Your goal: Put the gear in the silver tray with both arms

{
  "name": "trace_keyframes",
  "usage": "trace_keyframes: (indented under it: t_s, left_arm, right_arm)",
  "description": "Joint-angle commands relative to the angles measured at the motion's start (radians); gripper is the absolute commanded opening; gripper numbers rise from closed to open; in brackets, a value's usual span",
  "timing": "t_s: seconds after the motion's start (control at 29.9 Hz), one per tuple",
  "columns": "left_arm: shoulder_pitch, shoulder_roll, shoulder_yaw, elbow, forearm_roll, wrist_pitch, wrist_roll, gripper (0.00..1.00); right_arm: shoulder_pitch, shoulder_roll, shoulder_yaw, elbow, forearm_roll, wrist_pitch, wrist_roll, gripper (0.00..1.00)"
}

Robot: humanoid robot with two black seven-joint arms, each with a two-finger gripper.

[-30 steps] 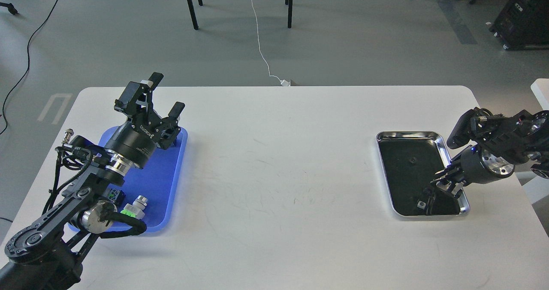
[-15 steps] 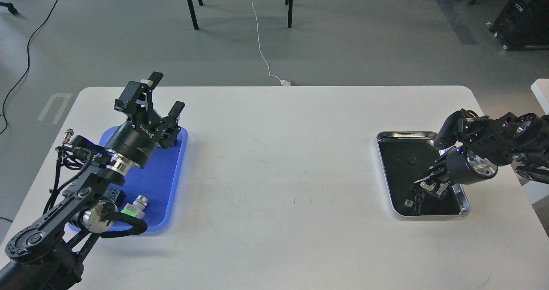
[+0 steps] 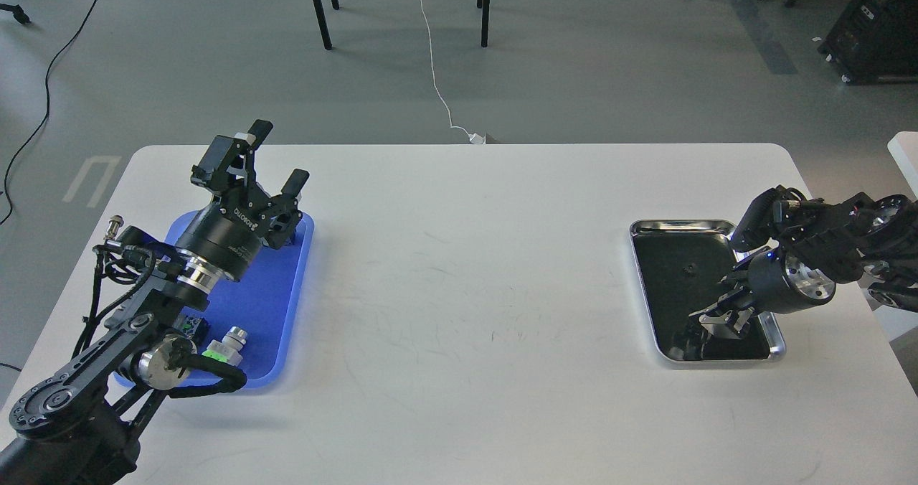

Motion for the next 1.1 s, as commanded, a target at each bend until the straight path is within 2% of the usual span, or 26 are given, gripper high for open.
trace_keyframes:
  t_s: [0.0, 0.13, 0.27, 0.4, 0.5, 0.6, 0.74, 0.87, 1.07]
  left_arm:
    - [0.000, 0.000, 0.000, 0.000, 0.000, 0.000, -0.001, 0.98]
    - [0.000, 0.000, 0.002, 0.000, 0.000, -0.002, -0.001, 0.98]
    - [0.000, -0.002, 0.003, 0.000, 0.000, -0.002, -0.001, 0.98]
    - [0.002, -0.006, 0.002, 0.000, 0.000, -0.002, -0.001, 0.98]
    - [0.002, -0.017, 0.000, 0.000, 0.000, 0.002, -0.001, 0.98]
    - [0.005, -0.032, 0.000, 0.001, 0.003, 0.003, -0.002, 0.98]
    - [0.023, -0.064, -0.006, 0.001, 0.006, 0.011, -0.004, 0.98]
    - [0.035, -0.080, -0.008, 0.001, 0.006, 0.055, -0.005, 0.98]
    - [0.038, -0.080, -0.008, 0.003, 0.009, 0.061, 0.009, 0.98]
  right_arm:
    - [0.000, -0.027, 0.071, 0.002, 0.016, 0.002, 0.000, 0.96]
    - [-0.003, -0.054, 0.221, 0.020, 0.172, 0.007, 0.000, 0.97]
    - [-0.058, -0.056, 0.382, 0.040, 0.547, -0.004, 0.000, 0.97]
    - [-0.204, -0.045, 0.652, 0.038, 0.935, -0.006, 0.000, 0.97]
    - [-0.345, -0.028, 0.864, 0.038, 1.130, -0.007, 0.000, 0.97]
    - [-0.486, 0.012, 1.050, 0.032, 1.250, -0.007, 0.000, 0.97]
    - [-0.630, 0.042, 1.196, 0.034, 1.361, -0.007, 0.000, 0.98]
    - [-0.719, 0.048, 1.237, 0.049, 1.383, 0.000, 0.000, 0.99]
    - [-0.761, 0.047, 1.239, 0.084, 1.381, 0.002, 0.000, 0.99]
